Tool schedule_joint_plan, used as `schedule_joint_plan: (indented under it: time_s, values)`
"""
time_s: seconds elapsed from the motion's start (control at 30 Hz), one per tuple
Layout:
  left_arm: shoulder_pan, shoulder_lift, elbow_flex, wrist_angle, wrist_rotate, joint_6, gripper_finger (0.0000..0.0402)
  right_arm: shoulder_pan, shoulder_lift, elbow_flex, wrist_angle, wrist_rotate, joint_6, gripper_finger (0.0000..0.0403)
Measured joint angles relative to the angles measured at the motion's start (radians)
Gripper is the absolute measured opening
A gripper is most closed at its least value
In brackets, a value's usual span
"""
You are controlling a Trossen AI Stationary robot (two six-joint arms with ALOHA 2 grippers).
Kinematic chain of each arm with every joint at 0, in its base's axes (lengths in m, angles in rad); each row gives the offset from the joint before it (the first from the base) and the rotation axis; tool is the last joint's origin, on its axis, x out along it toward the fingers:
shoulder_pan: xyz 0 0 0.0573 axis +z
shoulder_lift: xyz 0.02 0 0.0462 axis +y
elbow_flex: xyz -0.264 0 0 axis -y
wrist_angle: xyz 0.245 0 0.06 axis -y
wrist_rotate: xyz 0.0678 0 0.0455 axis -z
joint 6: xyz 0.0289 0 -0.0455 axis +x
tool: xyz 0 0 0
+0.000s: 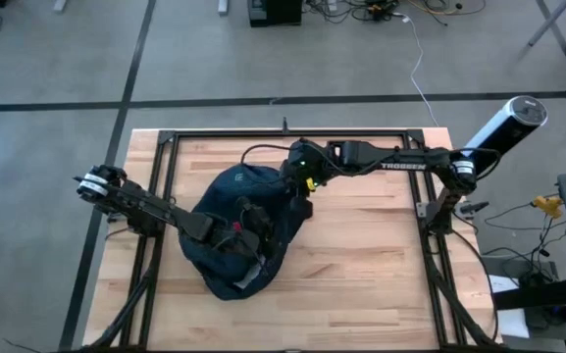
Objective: Unpack backpack
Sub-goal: Close the black backpack
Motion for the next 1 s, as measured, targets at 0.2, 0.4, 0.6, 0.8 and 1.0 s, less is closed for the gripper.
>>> schedule_joint_plan:
  time_s: [0.2,0.4,0.6,0.8,1.0]
  values:
    - [-0.002,-0.021,-0.002,0.009,0.011,0.042,0.0000,0.010,-0.003,0.001,-0.004,-0.065,-0.135,0.0001]
    - [-0.028,-0.046,-0.003,0.026,-0.002,0.043,0.0000,0.012,-0.020,0.001,-0.020,-0.074,-0.281,0.0052]
    - [-0.058,-0.057,-0.003,0.055,-0.009,0.042,0.0000,0.012,-0.053,0.002,-0.033,-0.027,-0.434,0.0152]
    - [-0.065,-0.059,-0.003,0.098,-0.012,0.051,0.0000,0.047,-0.075,0.004,-0.026,-0.104,-0.518,0.0216]
    - [-0.065,-0.059,-0.004,0.185,-0.014,0.119,0.0000,0.116,-0.029,0.002,-0.018,-0.116,-0.592,0.0219]
